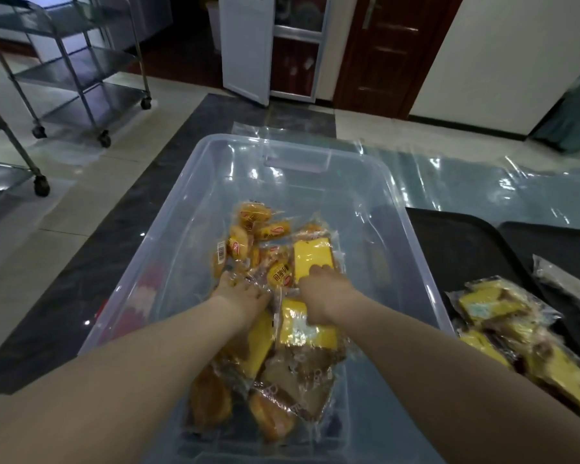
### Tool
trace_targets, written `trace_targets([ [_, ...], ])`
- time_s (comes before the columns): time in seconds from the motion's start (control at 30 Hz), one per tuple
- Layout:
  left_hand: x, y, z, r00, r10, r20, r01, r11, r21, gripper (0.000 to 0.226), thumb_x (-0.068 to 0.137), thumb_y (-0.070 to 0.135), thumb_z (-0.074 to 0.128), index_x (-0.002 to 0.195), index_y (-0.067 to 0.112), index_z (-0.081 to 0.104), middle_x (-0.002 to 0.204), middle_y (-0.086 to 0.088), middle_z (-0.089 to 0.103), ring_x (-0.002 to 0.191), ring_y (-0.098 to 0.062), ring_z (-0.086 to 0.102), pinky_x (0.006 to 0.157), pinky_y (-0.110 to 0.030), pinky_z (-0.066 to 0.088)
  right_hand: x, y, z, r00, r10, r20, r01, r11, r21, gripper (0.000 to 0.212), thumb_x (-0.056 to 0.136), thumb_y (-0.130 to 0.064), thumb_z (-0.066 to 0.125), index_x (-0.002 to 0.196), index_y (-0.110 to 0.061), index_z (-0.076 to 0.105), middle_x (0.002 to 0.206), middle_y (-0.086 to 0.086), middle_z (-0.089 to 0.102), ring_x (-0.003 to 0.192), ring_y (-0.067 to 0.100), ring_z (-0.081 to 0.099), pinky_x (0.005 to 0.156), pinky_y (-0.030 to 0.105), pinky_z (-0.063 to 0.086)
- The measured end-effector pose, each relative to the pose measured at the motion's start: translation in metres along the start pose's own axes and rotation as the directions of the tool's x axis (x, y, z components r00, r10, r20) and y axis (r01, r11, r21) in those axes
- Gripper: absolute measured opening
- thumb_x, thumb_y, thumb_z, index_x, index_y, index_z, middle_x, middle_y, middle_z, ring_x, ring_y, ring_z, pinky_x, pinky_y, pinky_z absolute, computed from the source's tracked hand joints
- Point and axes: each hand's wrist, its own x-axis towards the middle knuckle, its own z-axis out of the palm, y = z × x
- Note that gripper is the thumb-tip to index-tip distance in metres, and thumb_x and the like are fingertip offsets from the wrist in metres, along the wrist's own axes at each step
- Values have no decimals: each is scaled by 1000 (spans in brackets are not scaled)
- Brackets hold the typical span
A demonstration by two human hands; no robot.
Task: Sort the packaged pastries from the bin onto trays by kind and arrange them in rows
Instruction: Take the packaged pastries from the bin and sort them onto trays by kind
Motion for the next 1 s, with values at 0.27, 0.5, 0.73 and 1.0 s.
trace_targets([
  [0.27, -5, -4, -24, 990, -136, -33, 132, 986, -100, 70, 78, 23, 74, 137, 7, 40, 142, -18, 31, 126, -37, 36, 101, -49, 39, 45, 23, -4, 886, 464, 23, -368, 671, 644, 55, 93, -28, 55, 140, -5, 36, 144, 19, 36, 132, 34, 33, 101, 36, 37],
  [0.5, -4, -24, -34, 950, -305, -72, 272, 917, -293, 66, 75, 28, 77, 132, 14, 47, 128, -10, 46, 116, -30, 49, 85, -37, 46, 55, 8, 15, 826, 563, -6, -394, 584, 710, 65, 87, -34, 68, 137, -6, 38, 139, 19, 40, 129, 33, 37, 106, 38, 33],
  [0.73, -13, -37, -52, 904, -387, -180, 293, 869, -398, 37, 81, 25, 69, 111, 12, 52, 107, -6, 59, 97, -25, 58, 67, -30, 42, 48, 8, 6, 819, 564, -100, -391, 679, 622, 52, 92, -3, 55, 141, -9, 39, 138, 15, 45, 122, 34, 49, 94, 40, 46],
  [1.0, -29, -62, -69, 861, -423, -281, 209, 800, -563, 7, 84, 8, 47, 81, 14, 49, 79, -4, 52, 74, -21, 54, 55, -28, 38, 27, 24, -51, 855, 422, -301, -117, 723, 681, 31, 81, 1, 55, 108, -10, 45, 114, 18, 51, 98, 34, 56, 75, 33, 45],
])
